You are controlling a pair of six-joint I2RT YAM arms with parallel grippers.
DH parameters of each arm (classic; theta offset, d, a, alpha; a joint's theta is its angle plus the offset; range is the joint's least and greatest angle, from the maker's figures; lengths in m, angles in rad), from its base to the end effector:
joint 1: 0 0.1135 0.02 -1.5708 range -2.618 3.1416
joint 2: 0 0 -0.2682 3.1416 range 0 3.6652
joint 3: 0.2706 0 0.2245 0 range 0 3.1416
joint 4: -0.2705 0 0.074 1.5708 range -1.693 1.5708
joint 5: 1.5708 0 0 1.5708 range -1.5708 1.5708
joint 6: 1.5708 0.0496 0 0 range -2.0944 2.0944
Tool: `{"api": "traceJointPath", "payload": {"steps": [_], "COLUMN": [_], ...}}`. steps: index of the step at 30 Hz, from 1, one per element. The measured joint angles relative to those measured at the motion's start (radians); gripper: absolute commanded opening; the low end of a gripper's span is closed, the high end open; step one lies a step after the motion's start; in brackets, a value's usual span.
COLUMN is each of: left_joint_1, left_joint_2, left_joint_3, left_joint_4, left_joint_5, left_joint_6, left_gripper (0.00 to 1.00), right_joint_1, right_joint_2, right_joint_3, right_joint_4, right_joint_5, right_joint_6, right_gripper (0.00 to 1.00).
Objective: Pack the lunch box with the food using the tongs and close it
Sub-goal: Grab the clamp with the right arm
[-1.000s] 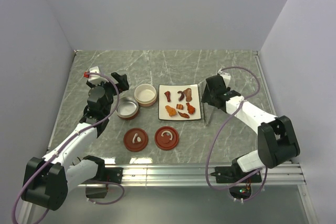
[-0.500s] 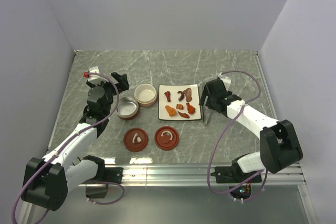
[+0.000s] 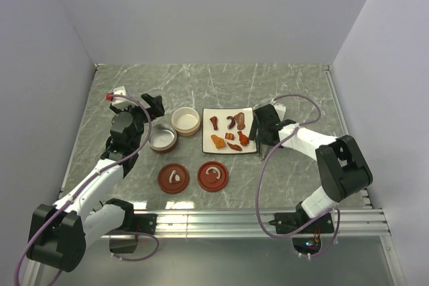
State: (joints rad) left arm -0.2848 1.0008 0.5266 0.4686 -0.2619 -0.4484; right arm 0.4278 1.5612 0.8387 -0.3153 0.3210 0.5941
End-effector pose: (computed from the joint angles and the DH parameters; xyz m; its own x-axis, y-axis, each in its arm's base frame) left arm 0.2119 -0.0487 0.2932 -0.0147 -0.4320 -0.9017 0.0184 0.9016 -0.4322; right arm 0.2621 0.1023 0.1794 -0.7880 0.2245 -0.5732 0.2333 0.9706 0.0593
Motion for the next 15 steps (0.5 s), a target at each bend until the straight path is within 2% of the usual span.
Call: {"api": "traceJointPath", "payload": {"steps": [6, 15], "left_joint_1": [0.001, 0.004], "left_joint_2": [0.000, -0.011], "left_joint_3": [0.000, -0.015], "left_joint_4": [0.002, 0.021], "left_joint_5": [0.000, 0.000], "left_joint_6": [0.000, 0.000], "left_gripper": [1.00, 0.99], "right_joint_1": [0.000, -0.004], "right_joint_2": [0.038, 0.060], "right_joint_3": [0.024, 0.039], "right_joint_4": [0.022, 0.042], "right_joint_5": [-0.006, -0.016], "right_joint_6": [0.011, 0.019], "right_gripper": [0.85, 0.82]}}
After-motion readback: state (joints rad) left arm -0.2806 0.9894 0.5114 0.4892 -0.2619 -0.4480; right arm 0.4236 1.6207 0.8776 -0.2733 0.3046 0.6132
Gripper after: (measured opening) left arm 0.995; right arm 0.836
